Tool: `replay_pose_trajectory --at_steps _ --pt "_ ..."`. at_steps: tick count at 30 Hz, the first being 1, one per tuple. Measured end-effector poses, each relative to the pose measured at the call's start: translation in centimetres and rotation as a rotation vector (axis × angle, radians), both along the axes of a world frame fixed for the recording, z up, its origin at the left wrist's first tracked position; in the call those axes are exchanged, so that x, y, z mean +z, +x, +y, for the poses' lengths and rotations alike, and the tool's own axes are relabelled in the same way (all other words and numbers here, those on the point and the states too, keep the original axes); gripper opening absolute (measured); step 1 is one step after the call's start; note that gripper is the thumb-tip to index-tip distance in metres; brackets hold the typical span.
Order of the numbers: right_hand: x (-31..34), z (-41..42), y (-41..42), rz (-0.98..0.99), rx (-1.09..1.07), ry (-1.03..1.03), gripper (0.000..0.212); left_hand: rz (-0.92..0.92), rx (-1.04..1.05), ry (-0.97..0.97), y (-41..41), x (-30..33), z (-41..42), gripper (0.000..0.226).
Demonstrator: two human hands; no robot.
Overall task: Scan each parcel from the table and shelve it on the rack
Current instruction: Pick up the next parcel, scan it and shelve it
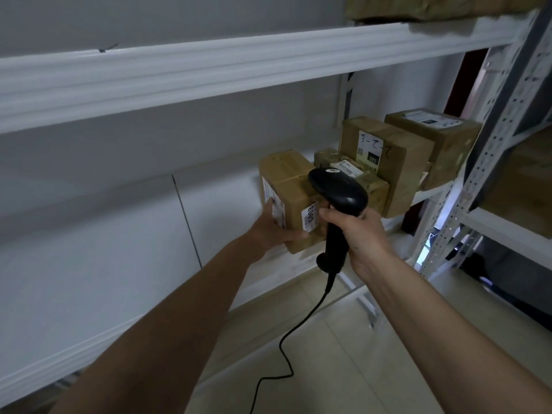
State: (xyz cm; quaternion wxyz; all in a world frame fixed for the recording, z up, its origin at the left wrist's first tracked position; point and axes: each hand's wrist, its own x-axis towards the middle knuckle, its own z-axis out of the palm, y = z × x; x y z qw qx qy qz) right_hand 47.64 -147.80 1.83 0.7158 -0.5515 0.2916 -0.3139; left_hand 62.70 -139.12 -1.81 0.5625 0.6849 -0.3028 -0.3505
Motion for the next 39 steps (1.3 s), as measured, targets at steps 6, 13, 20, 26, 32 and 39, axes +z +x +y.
replay_pose_trajectory --at_steps 6,13,20,26,32,39 --pt "0.0 2.9 1.5 -0.016 0.107 -0.016 0.015 -0.431 0.133 0.314 0.5 0.4 3.7 0.093" --pt "-1.0 10.4 6.0 0.019 0.378 0.060 0.018 -0.856 0.356 0.803 2.6 0.0 14.1 0.097" --pt "-1.6 22.8 9.3 0.086 0.620 0.065 0.019 -0.882 0.526 0.960 2.2 -0.2 28.5 0.069" --pt "-1.8 36.3 10.6 0.097 0.793 0.044 0.018 -0.804 0.696 1.006 0.3 -0.2 42.9 0.062" --pt "-2.9 51.8 10.4 0.141 0.967 -0.004 0.014 -0.682 0.840 1.127 -3.4 -1.3 59.0 0.059" --pt "-4.8 67.3 9.3 0.216 1.144 -0.034 0.010 -0.471 0.933 1.266 -8.9 -3.1 75.9 0.059"
